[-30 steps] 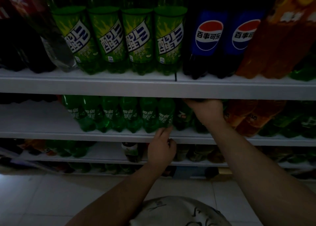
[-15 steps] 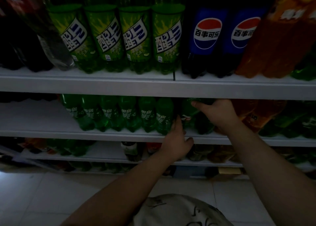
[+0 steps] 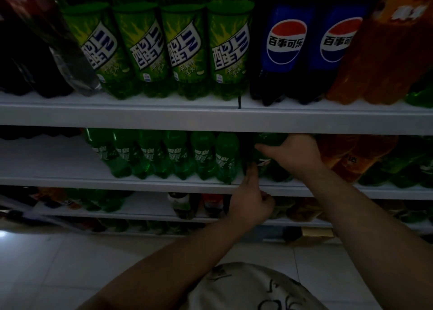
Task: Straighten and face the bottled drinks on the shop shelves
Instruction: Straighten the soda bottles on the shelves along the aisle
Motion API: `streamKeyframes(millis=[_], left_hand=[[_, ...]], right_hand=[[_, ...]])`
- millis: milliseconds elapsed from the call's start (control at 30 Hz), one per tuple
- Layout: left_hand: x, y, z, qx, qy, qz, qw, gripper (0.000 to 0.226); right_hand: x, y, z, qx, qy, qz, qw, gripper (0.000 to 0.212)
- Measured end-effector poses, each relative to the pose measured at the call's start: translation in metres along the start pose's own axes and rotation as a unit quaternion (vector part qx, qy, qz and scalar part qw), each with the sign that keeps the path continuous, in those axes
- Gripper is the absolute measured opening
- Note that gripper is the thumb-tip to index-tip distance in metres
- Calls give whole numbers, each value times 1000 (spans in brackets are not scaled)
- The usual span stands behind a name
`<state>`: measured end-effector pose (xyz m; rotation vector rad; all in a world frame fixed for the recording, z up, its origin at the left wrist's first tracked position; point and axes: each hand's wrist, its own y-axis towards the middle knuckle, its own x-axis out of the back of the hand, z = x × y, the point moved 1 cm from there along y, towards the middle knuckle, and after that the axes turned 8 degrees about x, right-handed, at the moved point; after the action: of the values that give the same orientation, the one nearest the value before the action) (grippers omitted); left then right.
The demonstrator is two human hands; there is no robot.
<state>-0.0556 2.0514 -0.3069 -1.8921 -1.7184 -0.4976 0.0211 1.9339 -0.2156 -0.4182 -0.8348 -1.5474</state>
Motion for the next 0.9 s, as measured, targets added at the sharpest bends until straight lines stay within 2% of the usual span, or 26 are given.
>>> streamKeyframes(millis=[67, 200, 400, 500, 600, 767, 833, 900], left_hand=[[1, -1, 0, 4, -10, -35, 999, 85], [3, 9, -13, 24, -68, -9, 997, 94], [2, 21, -29, 37, -114, -29, 992, 103], [0, 19, -31, 34, -120, -43, 991, 100], [-4, 16, -33, 25, -112, -50, 992, 98], [-10, 1, -35, 39, -92, -19, 995, 108], [-10, -3, -33, 39, -92, -7, 995, 104], [-10, -9, -29, 36, -76, -4, 996, 98]], right_hand=[[2, 0, -1, -9, 15, 8, 1000, 72], [3, 0, 0, -13, 59, 21, 998, 68], [4, 1, -3, -12, 72, 39, 997, 70], [2, -9, 0, 52, -22, -10, 998, 62], [-5, -22, 4, 96, -88, -74, 989, 76], [-7, -20, 10, 72, -125, -107, 984, 86], [-9, -18, 12, 58, -133, -97, 985, 82], [-8, -15, 9, 41, -77, -57, 995, 67]])
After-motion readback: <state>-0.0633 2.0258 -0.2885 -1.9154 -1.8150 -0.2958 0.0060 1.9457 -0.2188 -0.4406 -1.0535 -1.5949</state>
